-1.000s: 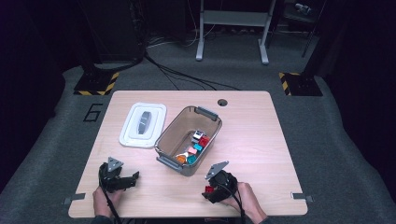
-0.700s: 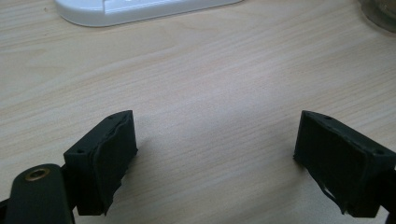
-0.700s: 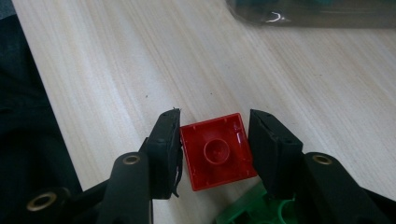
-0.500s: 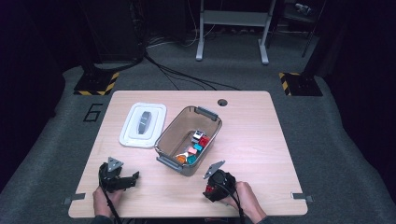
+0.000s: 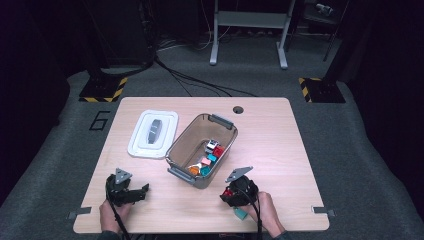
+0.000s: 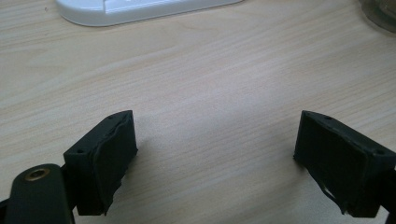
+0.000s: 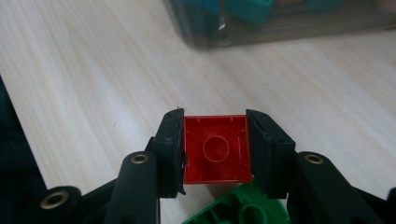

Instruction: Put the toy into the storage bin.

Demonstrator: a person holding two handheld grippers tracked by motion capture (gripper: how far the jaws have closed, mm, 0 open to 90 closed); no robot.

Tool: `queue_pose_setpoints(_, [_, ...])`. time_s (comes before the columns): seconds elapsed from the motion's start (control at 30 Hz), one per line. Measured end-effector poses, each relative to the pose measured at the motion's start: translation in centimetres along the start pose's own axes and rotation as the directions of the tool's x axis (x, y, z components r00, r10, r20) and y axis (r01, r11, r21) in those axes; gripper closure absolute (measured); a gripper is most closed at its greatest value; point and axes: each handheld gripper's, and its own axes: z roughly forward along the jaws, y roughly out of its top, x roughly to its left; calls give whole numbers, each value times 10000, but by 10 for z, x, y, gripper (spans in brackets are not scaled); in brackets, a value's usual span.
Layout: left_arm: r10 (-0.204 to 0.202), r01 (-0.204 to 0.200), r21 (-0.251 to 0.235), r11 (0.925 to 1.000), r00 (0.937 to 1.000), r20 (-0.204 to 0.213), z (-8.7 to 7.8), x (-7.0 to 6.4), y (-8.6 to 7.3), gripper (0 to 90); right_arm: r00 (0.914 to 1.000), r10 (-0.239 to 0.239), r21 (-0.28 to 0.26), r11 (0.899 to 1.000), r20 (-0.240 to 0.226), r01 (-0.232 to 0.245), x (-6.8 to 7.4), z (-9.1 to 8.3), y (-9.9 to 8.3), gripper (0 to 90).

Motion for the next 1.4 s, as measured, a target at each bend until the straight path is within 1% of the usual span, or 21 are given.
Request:
queue_pose_setpoints(0.27, [-5,5,0,10000,10000,3,0,0,0,126,9982,562,-596,9967,231,-547,-15,-10,10,589])
queue_pose_setpoints(0.37, [2,-2,3,10000,10000,4,0,0,0,126,9969,706,-817,9944,351,-676,-23,-13,13,589])
queue_pose_setpoints(0.4, [2,-2,3,10000,10000,4,0,0,0,126,9969,706,-817,9944,351,-676,-23,-13,13,589])
queue_pose_setpoints(0.43, [3,-3,5,10000,10000,4,0,0,0,126,9948,941,-944,9914,387,-901,-27,-16,15,589])
queue_pose_setpoints(0.53, [-3,3,1,10000,10000,3,0,0,0,126,9930,1057,-1196,9879,523,-988,-33,-19,16,589])
queue_pose_setpoints(0.6, [1,-1,5,10000,10000,4,0,0,0,126,9925,1082,-1231,9873,561,-1007,-36,-21,17,589])
queue_pose_setpoints(0.67, [4,-4,0,10000,10000,1,0,0,0,126,9893,1334,-1393,9824,589,-1241,-41,-23,20,590])
queue_pose_setpoints(0.7, [0,0,0,10000,10000,2,0,0,0,126,9894,1311,-1454,9820,630,-1208,-43,-24,21,590])
queue_pose_setpoints(0.8, [-2,2,3,10000,10000,5,0,0,0,126,9871,1444,-1681,9770,690,-1312,-49,-27,24,590])
queue_pose_setpoints(0.83, [1,-1,5,10000,10000,6,0,0,0,126,9849,1599,-1702,9744,662,-1468,-50,-28,25,590])
queue_pose_setpoints(0.9, [1,-1,4,10000,10000,6,0,0,0,126,9850,1582,-1856,9722,692,-1431,-54,-30,26,590])
queue_pose_setpoints(0.93, [1,-1,4,10000,10000,4,0,0,0,126,9836,1670,-1817,9715,682,-1524,-54,-32,27,590])
queue_pose_setpoints(0.97, [-3,3,4,10000,10000,4,0,0,0,126,9841,1622,-1850,9718,730,-1465,-56,-33,27,590])
queue_pose_setpoints(1.03, [0,0,6,10000,10000,4,0,0,0,126,9822,1706,-1862,9704,788,-1536,-58,-35,29,590])
queue_pose_setpoints(1.1, [-2,2,3,10000,10000,4,0,0,0,126,9800,1811,-1945,9674,822,-1624,-60,-38,30,590])
queue_pose_setpoints(1.23, [-7,7,2,10000,10000,5,0,0,0,126,9791,1814,-2086,9650,923,-1592,-65,-44,32,590])
queue_pose_setpoints(1.4, [-2,2,5,10000,10000,5,0,0,0,126,9757,1955,-2305,9583,988,-1687,-69,-51,36,590])
